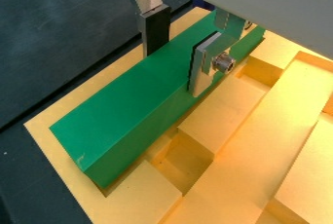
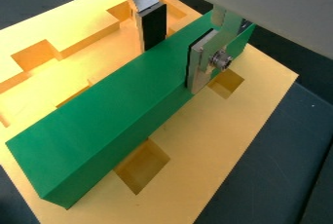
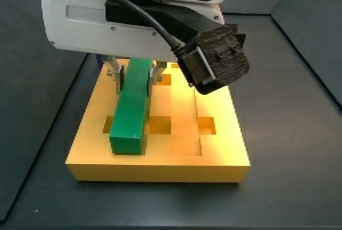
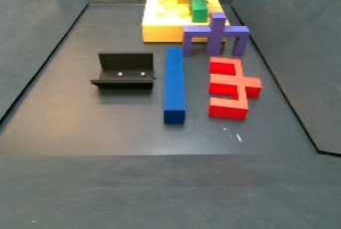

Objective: Pick up the green object. Move up. Move to above the board. Insert the green object.
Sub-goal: Insert the green object.

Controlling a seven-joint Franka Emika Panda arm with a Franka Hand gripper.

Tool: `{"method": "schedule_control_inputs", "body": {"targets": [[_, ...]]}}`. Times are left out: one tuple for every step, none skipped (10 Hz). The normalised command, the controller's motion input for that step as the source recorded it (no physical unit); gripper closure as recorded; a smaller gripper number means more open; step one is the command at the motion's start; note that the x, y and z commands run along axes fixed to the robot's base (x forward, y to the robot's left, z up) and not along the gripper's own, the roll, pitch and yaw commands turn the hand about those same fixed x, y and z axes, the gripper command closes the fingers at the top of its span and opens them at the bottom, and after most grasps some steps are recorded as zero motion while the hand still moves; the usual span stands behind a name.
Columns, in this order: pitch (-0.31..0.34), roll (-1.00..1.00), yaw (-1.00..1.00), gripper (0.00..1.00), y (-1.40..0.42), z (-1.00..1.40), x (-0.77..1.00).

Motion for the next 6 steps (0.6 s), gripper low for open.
{"method": "schedule_control_inputs", "body": {"targets": [[-0.043, 0.00, 0.00, 1.00, 0.00, -0.31, 0.17], [-0.033, 0.00, 0.00, 1.00, 0.00, -0.29, 0.18], [-0.023, 0.00, 0.00, 1.00, 0.00, -0.28, 0.23], [-0.016, 0.00, 0.00, 1.00, 0.00, -0.28, 0.20], [-0.007, 0.00, 0.00, 1.00, 0.00, -0.17, 0.04], [0.000, 0.00, 0.00, 1.00, 0.00, 0.00, 0.00]]}}
